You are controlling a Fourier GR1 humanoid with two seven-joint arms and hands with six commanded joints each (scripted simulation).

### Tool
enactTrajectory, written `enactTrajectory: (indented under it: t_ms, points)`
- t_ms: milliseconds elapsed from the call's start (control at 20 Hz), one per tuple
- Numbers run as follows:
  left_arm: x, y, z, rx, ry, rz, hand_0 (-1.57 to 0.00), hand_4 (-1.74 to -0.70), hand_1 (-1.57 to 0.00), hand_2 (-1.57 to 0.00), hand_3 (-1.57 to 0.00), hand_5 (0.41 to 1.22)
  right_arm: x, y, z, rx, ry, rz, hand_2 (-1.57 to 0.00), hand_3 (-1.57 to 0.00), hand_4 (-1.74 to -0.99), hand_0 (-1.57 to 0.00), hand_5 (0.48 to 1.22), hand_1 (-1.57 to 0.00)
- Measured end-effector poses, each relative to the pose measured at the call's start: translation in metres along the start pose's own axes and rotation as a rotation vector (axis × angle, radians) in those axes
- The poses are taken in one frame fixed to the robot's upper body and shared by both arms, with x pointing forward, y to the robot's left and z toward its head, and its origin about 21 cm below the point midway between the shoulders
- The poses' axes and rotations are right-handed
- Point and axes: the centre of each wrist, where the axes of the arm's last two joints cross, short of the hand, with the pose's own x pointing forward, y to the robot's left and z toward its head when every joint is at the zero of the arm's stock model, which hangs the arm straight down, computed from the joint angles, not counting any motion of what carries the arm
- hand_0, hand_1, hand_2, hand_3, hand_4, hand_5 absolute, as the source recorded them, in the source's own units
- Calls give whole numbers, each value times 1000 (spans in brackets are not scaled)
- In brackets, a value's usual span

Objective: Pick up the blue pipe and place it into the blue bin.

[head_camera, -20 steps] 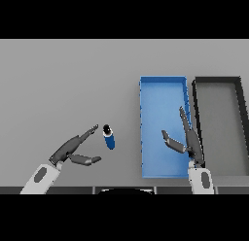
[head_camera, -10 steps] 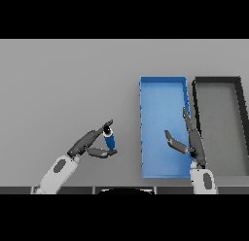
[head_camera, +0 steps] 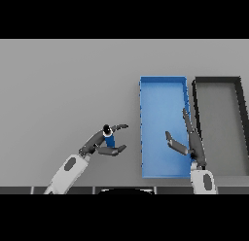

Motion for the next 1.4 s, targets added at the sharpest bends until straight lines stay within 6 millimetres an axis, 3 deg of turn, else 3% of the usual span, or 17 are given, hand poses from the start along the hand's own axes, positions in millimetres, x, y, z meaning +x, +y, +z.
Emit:
enactTrajectory:
  t_ms: [100,250,400,600,750,1150,1400]
  points:
    - [-3,-3,-3,23,-4,45,-602,-1439,-752,-865,-908,910,1,-1,-2,-1,5,3,1,1,-1219,1,657,1]
    - [-7,-10,1,5,12,60,-1075,-1580,-1151,-1210,-1194,1062,-1,3,-1,4,5,-8,1,1,-1233,1,660,1]
    - [-2,-16,-4,1,-18,21,-1317,-1513,-1356,-1386,-1378,1139,1,3,-3,-3,11,-26,1,1,-1222,1,646,1]
    - [7,-19,-5,26,-119,12,-1467,-1478,-1483,-1495,-1492,1188,1,4,-6,7,29,-29,1,1,-1219,1,628,1]
    - [29,-19,-16,27,-196,15,-1518,-1469,-1526,-1532,-1531,1204,0,3,-8,7,22,-34,1,1,-1226,1,636,1]
    - [82,-22,-27,-53,-317,-1,-1562,-1467,-1563,-1564,-1564,1218,-3,-1,-8,1,27,13,1,1,-1161,1,644,1]
    - [87,-24,-26,-70,-280,-17,-1568,-1466,-1569,-1569,-1569,1220,3,-7,-2,-10,-8,25,1,1,-1141,1,643,1]
